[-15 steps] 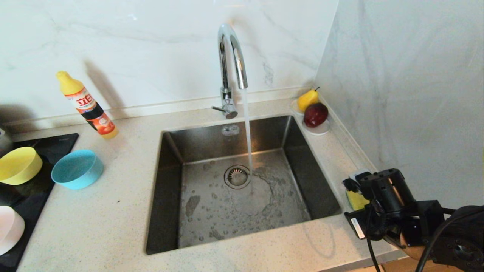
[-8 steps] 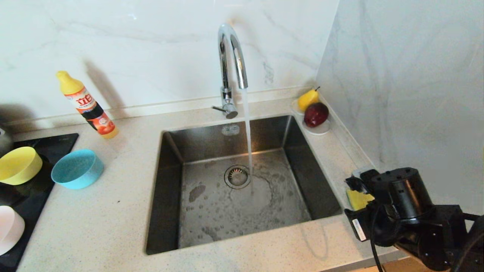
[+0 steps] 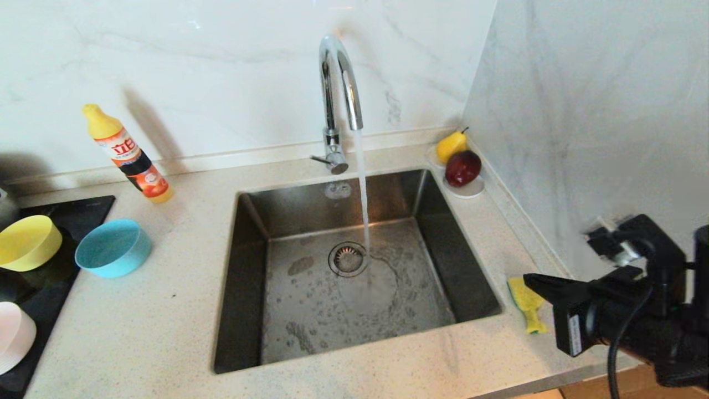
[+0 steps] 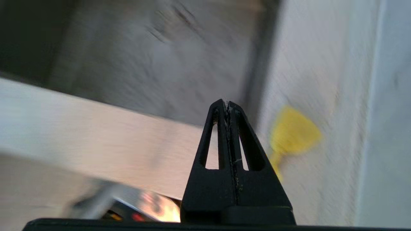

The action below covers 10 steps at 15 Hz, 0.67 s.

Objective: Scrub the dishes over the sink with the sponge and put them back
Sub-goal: Put down the sponge, then turn off the faucet

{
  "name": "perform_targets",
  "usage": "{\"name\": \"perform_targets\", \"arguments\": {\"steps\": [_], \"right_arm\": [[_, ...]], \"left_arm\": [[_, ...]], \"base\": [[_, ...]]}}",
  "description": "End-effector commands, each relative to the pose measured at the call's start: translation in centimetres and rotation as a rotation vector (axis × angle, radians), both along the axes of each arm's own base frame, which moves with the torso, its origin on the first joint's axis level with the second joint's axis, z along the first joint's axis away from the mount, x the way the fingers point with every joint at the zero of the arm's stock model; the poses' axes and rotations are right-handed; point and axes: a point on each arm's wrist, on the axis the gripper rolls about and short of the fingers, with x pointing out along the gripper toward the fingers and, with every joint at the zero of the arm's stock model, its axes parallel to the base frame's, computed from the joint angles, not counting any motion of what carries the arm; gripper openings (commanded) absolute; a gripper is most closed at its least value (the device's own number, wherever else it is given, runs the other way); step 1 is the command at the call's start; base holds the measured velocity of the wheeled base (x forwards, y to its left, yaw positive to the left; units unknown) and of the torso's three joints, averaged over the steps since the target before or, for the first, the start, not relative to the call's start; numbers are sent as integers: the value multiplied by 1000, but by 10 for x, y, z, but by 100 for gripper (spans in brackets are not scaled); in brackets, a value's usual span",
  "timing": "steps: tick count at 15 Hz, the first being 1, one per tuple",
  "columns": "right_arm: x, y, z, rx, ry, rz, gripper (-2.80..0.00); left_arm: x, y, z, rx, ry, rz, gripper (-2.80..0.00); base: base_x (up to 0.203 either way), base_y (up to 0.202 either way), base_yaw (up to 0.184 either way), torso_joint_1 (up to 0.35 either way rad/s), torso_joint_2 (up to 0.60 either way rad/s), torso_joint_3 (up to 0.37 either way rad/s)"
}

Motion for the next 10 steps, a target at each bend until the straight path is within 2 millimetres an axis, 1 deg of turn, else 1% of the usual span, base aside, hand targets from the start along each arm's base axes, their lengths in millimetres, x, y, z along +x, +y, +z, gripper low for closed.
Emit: {"name": "perform_targets", "arguments": {"steps": [1, 2, 4, 7, 9, 10], "right_arm": [[-35, -23, 28, 128, -115, 135, -280], [-44, -30, 28, 147, -128, 194, -280], [-61, -45, 16, 134, -142, 291, -280], [-86, -66, 9, 127, -228, 424, -280], [-96, -78, 5, 126, -272, 416, -280], [-101, -84, -2, 120, -278, 380, -280]], "left_arm": [[0, 0, 0, 0, 0, 0, -280], [0, 0, 0, 0, 0, 0, -280], [0, 0, 0, 0, 1, 0, -280], [0, 0, 0, 0, 0, 0, -280], [0, 0, 0, 0, 0, 0, -280], [0, 0, 0, 0, 0, 0, -280]], "base": [[0, 0, 0, 0, 0, 0], [0, 0, 0, 0, 0, 0], [0, 0, 0, 0, 0, 0], [0, 0, 0, 0, 0, 0], [0, 0, 0, 0, 0, 0], [0, 0, 0, 0, 0, 0]]}}
